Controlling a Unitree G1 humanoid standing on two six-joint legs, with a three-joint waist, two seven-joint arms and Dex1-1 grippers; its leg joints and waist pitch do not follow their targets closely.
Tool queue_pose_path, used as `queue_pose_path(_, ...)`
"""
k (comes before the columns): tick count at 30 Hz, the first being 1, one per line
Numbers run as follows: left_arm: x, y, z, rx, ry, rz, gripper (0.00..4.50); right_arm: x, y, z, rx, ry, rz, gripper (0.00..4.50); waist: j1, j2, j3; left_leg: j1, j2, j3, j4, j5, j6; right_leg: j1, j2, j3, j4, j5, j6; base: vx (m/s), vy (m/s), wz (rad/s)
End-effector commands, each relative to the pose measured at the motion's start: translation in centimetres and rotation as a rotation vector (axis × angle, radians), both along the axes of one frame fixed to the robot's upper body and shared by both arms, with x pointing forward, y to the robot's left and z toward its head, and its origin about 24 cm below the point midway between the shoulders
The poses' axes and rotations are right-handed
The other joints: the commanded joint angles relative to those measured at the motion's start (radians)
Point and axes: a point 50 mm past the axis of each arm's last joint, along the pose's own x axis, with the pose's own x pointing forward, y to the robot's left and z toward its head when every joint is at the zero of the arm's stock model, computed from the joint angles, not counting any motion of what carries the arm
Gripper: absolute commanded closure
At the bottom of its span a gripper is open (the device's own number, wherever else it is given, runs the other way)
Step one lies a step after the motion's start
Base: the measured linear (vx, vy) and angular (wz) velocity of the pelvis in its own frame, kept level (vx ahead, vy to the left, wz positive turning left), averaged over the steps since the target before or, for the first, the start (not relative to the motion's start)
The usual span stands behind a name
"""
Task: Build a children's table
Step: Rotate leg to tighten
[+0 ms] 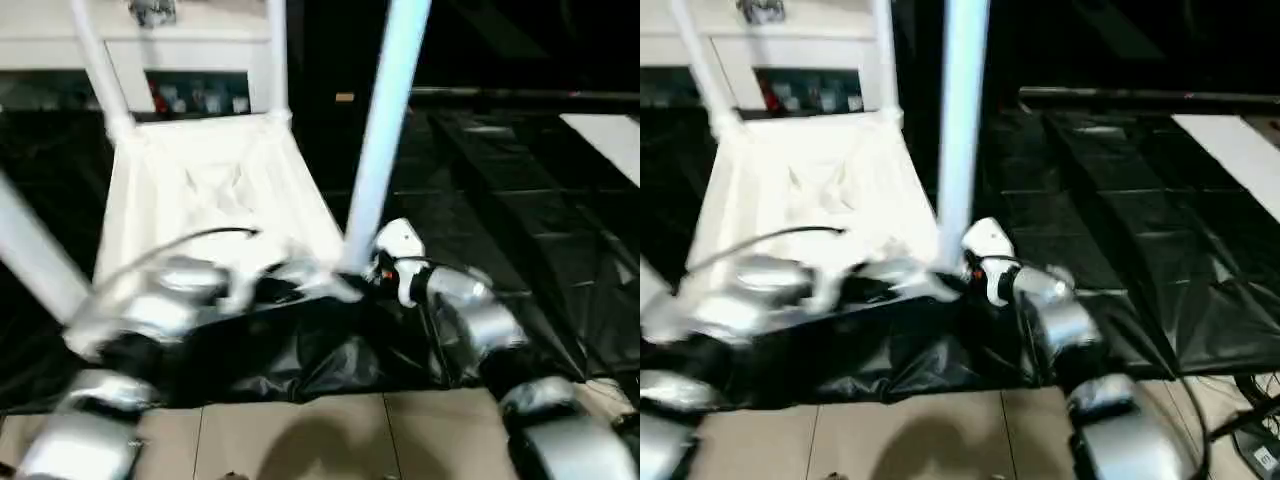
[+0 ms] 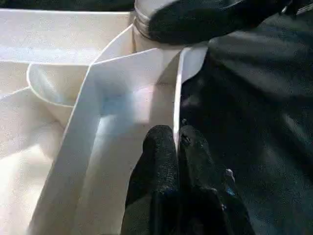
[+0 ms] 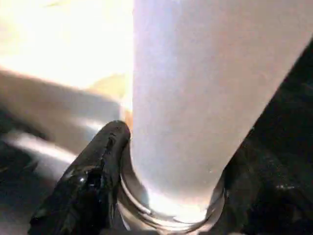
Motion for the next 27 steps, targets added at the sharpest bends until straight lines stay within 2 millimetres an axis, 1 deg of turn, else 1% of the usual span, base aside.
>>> queue_pose_path(1,0.5,-3.6,1.0,-0.051,-0.066,0.002,4.5,-1.6,6.9,-0.1,0.093,0.03,0.191,1.88,-0.016,-0.002,-0.051,0.005,0.007,-0.013,-0.073,-0.385,0.005,0.021,-0.058,0.025,-0.115,-0.632,-0.07,0.0,0.0,0.0)
queue_pose_path(2,0.6,-3.9,1.1,-0.045,-0.078,-0.014,4.5,-1.5,7.6,0.5,0.111,-0.004,0.202,1.88,-0.018,-0.002,-0.052,0.006,0.005,-0.012,-0.072,-0.388,0.009,0.017,-0.058,0.026,-0.116,-0.636,-0.068,0.0,0.0,0.0)
queue_pose_path(3,0.6,-3.9,1.2,-0.039,-0.084,-0.026,4.5,-1.5,7.9,1.0,0.12,-0.029,0.217,1.88,-0.021,0.003,-0.053,0.0,0.005,-0.015,-0.073,-0.384,0.016,0.022,-0.061,0.022,-0.116,-0.637,-0.065,0.0,0.0,0.0)
queue_pose_path(4,0.6,-3.6,1.3,-0.035,-0.087,-0.043,4.5,-1.4,7.9,1.2,0.126,-0.045,0.227,1.53,-0.024,0.003,-0.053,-0.005,0.006,-0.016,-0.075,-0.378,0.019,0.025,-0.061,0.021,-0.117,-0.631,-0.063,0.0,0.0,0.0)
queue_pose_path(5,0.6,-3.1,1.4,-0.029,-0.09,-0.062,4.5,-1.3,7.5,1.5,0.135,-0.059,0.238,1.33,-0.024,0.005,-0.056,-0.01,0.009,-0.019,-0.078,-0.366,0.023,0.03,-0.062,0.02,-0.114,-0.598,-0.068,0.0,0.0,0.0)
queue_pose_path(6,0.6,-3.1,1.4,-0.028,-0.091,-0.064,4.5,-1.2,7.4,1.6,0.137,-0.061,0.24,1.33,-0.023,0.002,-0.059,-0.008,0.012,-0.018,-0.078,-0.357,0.026,0.03,-0.062,0.021,-0.113,-0.573,-0.076,0.0,0.0,0.0)
queue_pose_path(7,0.5,-2.2,1.5,-0.027,-0.103,-0.093,4.5,-1.0,6.2,1.8,0.154,-0.059,0.243,1.16,-0.019,0.002,-0.062,-0.01,0.015,-0.015,-0.079,-0.327,0.038,0.03,-0.061,0.026,-0.102,-0.49,-0.11,0.0,0.0,0.0)
queue_pose_path(8,0.5,-1.8,1.5,-0.022,-0.1,-0.096,4.5,-0.9,5.6,1.9,0.157,-0.06,0.246,1.09,-0.019,-0.001,-0.062,-0.013,0.015,-0.013,-0.08,-0.316,0.042,0.032,-0.061,0.027,-0.1,-0.469,-0.119,0.0,0.0,0.0)
queue_pose_path(9,0.4,-1.3,1.7,-0.02,-0.116,-0.118,4.5,-0.9,4.7,2.0,0.145,-0.062,0.255,0.95,-0.018,-0.002,-0.065,-0.022,0.018,-0.013,-0.081,-0.282,0.048,0.038,-0.06,0.028,-0.091,-0.423,-0.134,0.0,0.0,0.0)
queue_pose_path(10,0.3,-1.1,1.8,-0.023,-0.118,-0.128,4.5,-0.9,4.3,2.0,0.139,-0.064,0.262,0.95,-0.016,-0.004,-0.065,-0.024,0.019,-0.012,-0.079,-0.267,0.053,0.038,-0.061,0.028,-0.09,-0.407,-0.139,0.0,0.0,0.0)
queue_pose_path(11,0.3,-0.7,1.8,-0.027,-0.113,-0.13,4.5,-0.9,3.7,2.0,0.124,-0.069,0.275,0.83,-0.015,-0.005,-0.066,-0.023,0.02,-0.008,-0.076,-0.245,0.058,0.036,-0.062,0.032,-0.084,-0.37,-0.157,0.0,0.0,0.0)
queue_pose_path(12,0.1,-0.1,2.0,-0.035,-0.122,-0.152,4.5,-0.9,3.0,2.0,0.102,-0.07,0.299,0.77,-0.014,-0.007,-0.066,-0.023,0.021,-0.007,-0.075,-0.235,0.061,0.036,-0.062,0.032,-0.082,-0.355,-0.164,0.0,0.0,0.0)
queue_pose_path(13,0.0,0.4,2.0,-0.042,-0.12,-0.173,4.5,-1.0,2.2,1.9,0.077,-0.069,0.333,0.77,-0.013,-0.012,-0.067,-0.029,0.022,-0.004,-0.073,-0.21,0.074,0.039,-0.062,0.035,-0.072,-0.308,-0.182,0.0,0.0,0.0)
queue_pose_path(14,-0.1,0.7,2.0,-0.04,-0.112,-0.177,4.5,-1.0,1.9,1.8,0.067,-0.067,0.349,0.77,-0.011,-0.009,-0.066,-0.029,0.022,-0.004,-0.072,-0.204,0.075,0.039,-0.064,0.035,-0.07,-0.304,-0.185,0.0,0.0,0.0)
queue_pose_path(15,-0.2,1.1,2.0,-0.03,-0.101,-0.19,4.5,-1.1,1.5,1.8,0.046,-0.064,0.385,0.77,-0.008,-0.01,-0.069,-0.024,0.023,-0.002,-0.07,-0.188,0.078,0.038,-0.065,0.037,-0.068,-0.285,-0.192,0.0,0.0,0.0)
queue_pose_path(16,-0.4,1.6,1.9,-0.018,-0.095,-0.21,4.5,-1.3,1.0,1.7,0.022,-0.061,0.424,0.77,-0.006,-0.008,-0.07,-0.025,0.022,-0.002,-0.069,-0.175,0.082,0.04,-0.065,0.036,-0.064,-0.267,-0.198,0.058,-0.015,0.03)
queue_pose_path(17,-0.6,2.1,1.9,-0.017,-0.082,-0.234,4.5,-1.5,0.6,1.7,-0.001,-0.055,0.478,0.77,-0.005,-0.007,-0.071,-0.025,0.024,0.0,-0.069,-0.154,0.088,0.04,-0.064,0.038,-0.06,-0.229,-0.21,0.0,0.0,0.0)
queue_pose_path(18,-0.8,2.3,1.9,-0.02,-0.075,-0.248,4.5,-1.6,0.5,1.7,-0.01,-0.051,0.507,0.77,-0.004,-0.013,-0.071,-0.025,0.024,0.0,-0.068,-0.145,0.091,0.041,-0.063,0.037,-0.058,-0.212,-0.217,0.0,0.0,0.0)
queue_pose_path(19,-1.1,2.8,2.0,-0.029,-0.058,-0.282,4.5,-1.9,0.2,1.7,-0.03,-0.04,0.577,0.77,-0.002,-0.01,-0.07,-0.027,0.024,0.001,-0.067,-0.132,0.103,0.042,-0.063,0.037,-0.052,-0.178,-0.232,0.0,0.0,0.0)
queue_pose_path(21,-1.4,3.3,2.0,-0.041,-0.032,-0.304,4.5,-2.3,-0.1,1.7,-0.044,-0.022,0.651,0.77,0.0,-0.008,-0.068,-0.025,0.029,0.002,-0.068,-0.143,0.103,0.042,-0.062,0.036,-0.052,-0.184,-0.24,0.0,0.0,0.0)
queue_pose_path(22,-1.6,3.4,2.1,-0.055,-0.025,-0.323,4.5,-2.4,-0.2,1.7,-0.055,-0.014,0.687,0.77,0.001,-0.007,-0.067,-0.023,0.029,0.004,-0.068,-0.148,0.103,0.039,-0.061,0.037,-0.053,-0.19,-0.241,0.0,0.0,0.0)
queue_pose_path(23,-1.7,3.4,2.2,-0.064,-0.02,-0.336,4.5,-2.6,-0.3,1.6,-0.062,-0.009,0.711,0.77,0.004,-0.011,-0.065,-0.023,0.029,0.004,-0.069,-0.161,0.098,0.04,-0.062,0.037,-0.053,-0.211,-0.237,0.0,0.0,0.0)
queue_pose_path(24,-1.7,3.5,2.2,-0.065,-0.019,-0.337,4.5,-2.6,-0.3,1.7,-0.064,-0.009,0.714,0.77,0.005,-0.01,-0.065,-0.022,0.03,0.004,-0.07,-0.167,0.095,0.039,-0.063,0.037,-0.055,-0.225,-0.234,0.0,0.0,0.0)
queue_pose_path(25,-1.9,3.7,2.2,-0.069,-0.008,-0.353,4.5,-2.8,-0.5,1.7,-0.089,-0.006,0.761,0.77,0.009,-0.015,-0.063,-0.017,0.031,0.005,-0.071,-0.186,0.083,0.036,-0.064,0.038,-0.061,-0.267,-0.221,0.0,0.0,0.0)
queue_pose_path(26,-2.0,3.9,2.1,-0.06,-0.007,-0.359,4.5,-2.8,-0.6,1.8,-0.105,-0.008,0.785,0.77,0.012,-0.014,-0.063,-0.017,0.031,0.004,-0.071,-0.19,0.079,0.036,-0.065,0.039,-0.06,-0.277,-0.218,0.0,0.0,0.0)
queue_pose_path(27,-2.0,3.9,2.1,-0.057,-0.008,-0.359,4.5,-2.8,-0.6,1.8,-0.108,-0.009,0.79,0.77,0.014,-0.013,-0.061,-0.014,0.031,0.004,-0.073,-0.202,0.072,0.033,-0.065,0.039,-0.064,-0.301,-0.209,0.0,0.0,0.0)
